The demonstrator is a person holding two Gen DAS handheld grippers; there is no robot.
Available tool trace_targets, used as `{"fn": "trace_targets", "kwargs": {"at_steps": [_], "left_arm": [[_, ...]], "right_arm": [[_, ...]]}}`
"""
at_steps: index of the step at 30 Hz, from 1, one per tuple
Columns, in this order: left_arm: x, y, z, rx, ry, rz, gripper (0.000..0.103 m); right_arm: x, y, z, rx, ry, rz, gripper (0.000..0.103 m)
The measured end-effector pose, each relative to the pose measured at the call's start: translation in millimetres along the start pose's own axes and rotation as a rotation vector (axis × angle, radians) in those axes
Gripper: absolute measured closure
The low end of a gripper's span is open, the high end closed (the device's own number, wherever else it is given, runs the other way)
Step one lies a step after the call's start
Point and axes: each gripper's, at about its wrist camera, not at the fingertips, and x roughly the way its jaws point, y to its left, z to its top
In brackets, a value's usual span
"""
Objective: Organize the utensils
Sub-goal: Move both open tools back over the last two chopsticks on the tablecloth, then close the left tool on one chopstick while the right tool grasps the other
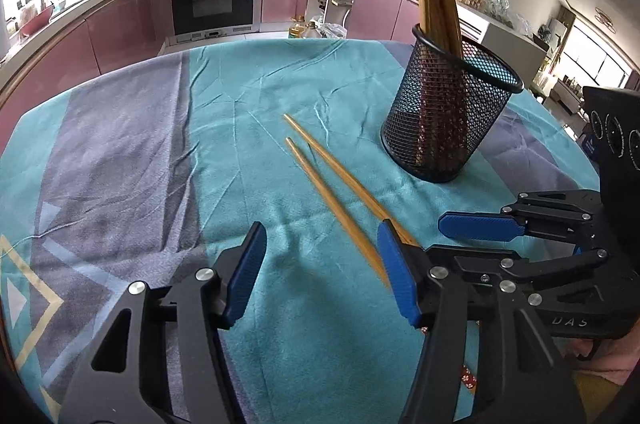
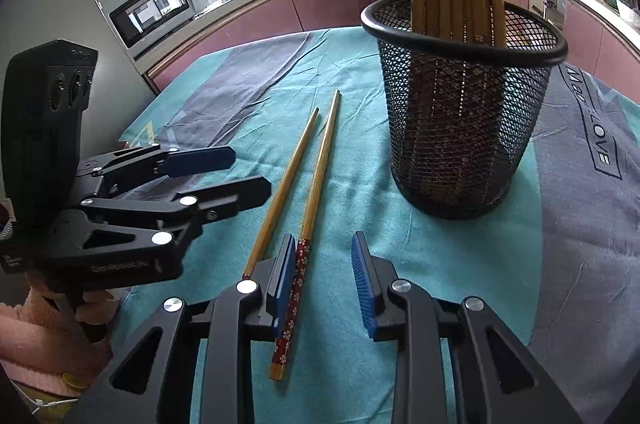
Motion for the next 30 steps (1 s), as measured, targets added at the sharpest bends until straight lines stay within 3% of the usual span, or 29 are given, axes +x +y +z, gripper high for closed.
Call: {"fn": "trace_targets", "kwargs": {"at_steps": [6, 14, 23, 30], "left_arm": [[15.1, -12.5, 3.6, 0.038, 0.031, 0.018, 0.057], [18.0, -3.9, 9.0, 0.032, 0.037, 0.037, 0.082], [17.1, 5.8, 12.9, 0.016, 0.029, 0.041, 0.087], [16.2, 7.3, 11.1, 0.001, 0.023, 0.040, 0.088]], "right_arm": [[-2.9, -3.4, -2.1, 0.008, 0.005, 0.004, 0.076], [0.2, -2.2, 8.9, -0.007, -0.014, 0.003, 0.076], [22.1, 7.3, 27.3, -0.036, -0.019, -0.024, 0.077], [20.9, 1.3, 23.8, -0.011, -0.023, -0.034, 0.095]]}}
